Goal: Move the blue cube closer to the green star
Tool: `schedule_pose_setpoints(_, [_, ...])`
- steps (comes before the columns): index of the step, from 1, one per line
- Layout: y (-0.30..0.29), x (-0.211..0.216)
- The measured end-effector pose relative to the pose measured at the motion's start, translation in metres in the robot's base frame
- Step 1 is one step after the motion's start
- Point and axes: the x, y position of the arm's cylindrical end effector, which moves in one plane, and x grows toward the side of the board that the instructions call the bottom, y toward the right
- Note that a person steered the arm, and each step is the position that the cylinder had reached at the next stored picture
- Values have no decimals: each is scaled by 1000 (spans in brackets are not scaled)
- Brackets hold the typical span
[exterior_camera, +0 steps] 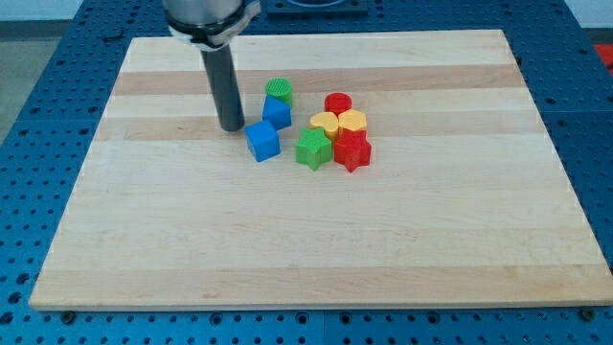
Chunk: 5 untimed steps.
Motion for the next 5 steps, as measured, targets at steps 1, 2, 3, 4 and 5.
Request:
schedule_pose_setpoints(1, [-26,5])
schedule_pose_setpoints(2, [-31,33])
schedule_pose_setpoints(3, [-30,42])
schedule_pose_setpoints(4, [-11,36])
schedule_pose_setpoints(5, [11,35])
